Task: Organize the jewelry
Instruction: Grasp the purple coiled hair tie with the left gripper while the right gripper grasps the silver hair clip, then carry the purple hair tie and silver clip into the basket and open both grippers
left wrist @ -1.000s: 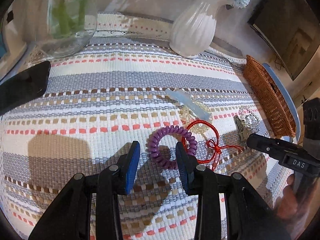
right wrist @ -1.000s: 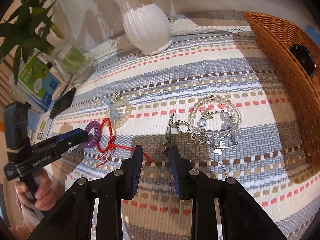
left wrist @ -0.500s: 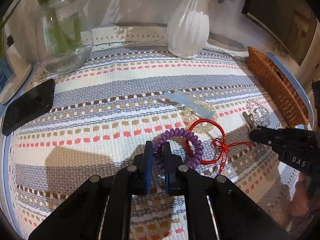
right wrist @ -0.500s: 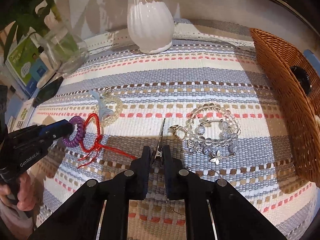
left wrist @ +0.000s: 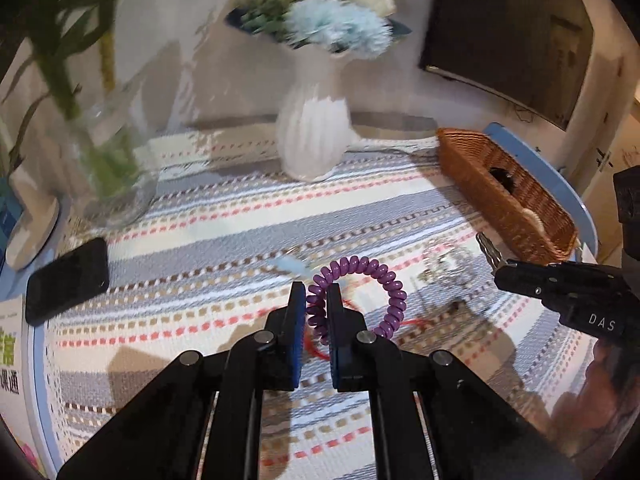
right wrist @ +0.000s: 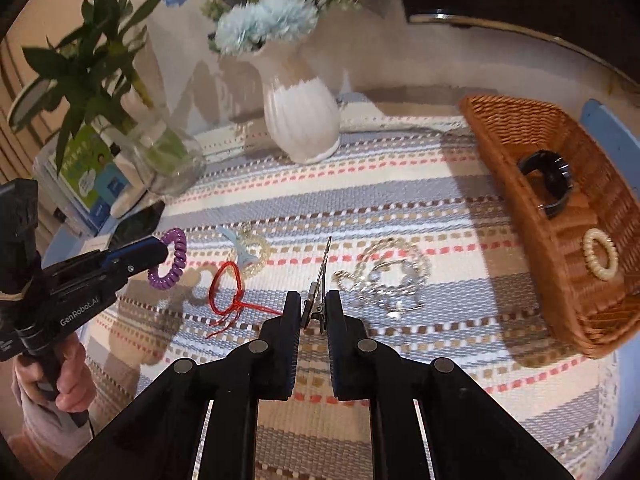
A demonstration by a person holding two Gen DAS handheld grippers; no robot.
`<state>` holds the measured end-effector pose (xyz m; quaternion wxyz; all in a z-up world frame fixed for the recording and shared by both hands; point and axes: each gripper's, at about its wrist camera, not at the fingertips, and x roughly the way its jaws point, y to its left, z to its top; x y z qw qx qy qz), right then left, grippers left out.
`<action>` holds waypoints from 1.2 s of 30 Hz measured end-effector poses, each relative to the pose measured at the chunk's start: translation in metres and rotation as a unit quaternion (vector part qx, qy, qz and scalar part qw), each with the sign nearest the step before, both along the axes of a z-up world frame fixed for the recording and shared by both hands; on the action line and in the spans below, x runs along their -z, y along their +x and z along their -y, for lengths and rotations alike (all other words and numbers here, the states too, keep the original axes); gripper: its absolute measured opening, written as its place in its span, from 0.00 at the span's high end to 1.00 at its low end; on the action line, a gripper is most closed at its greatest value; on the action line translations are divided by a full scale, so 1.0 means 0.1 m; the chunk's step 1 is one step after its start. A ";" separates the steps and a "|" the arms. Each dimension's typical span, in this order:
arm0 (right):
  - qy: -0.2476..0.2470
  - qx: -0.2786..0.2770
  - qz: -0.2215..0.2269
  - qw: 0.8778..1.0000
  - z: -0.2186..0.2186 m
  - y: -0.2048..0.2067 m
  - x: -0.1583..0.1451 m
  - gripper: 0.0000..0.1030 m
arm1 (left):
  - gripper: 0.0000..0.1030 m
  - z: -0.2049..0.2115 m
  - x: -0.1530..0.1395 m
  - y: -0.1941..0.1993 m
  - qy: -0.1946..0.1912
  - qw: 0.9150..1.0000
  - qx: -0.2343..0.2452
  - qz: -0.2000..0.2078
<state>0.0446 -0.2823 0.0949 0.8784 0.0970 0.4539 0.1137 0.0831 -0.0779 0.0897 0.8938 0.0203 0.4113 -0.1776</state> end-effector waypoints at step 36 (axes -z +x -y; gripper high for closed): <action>0.023 0.200 -0.002 0.980 2.52 0.40 -0.17 0.88 | 0.92 3.14 0.06 0.54 0.003 0.966 0.255 -0.045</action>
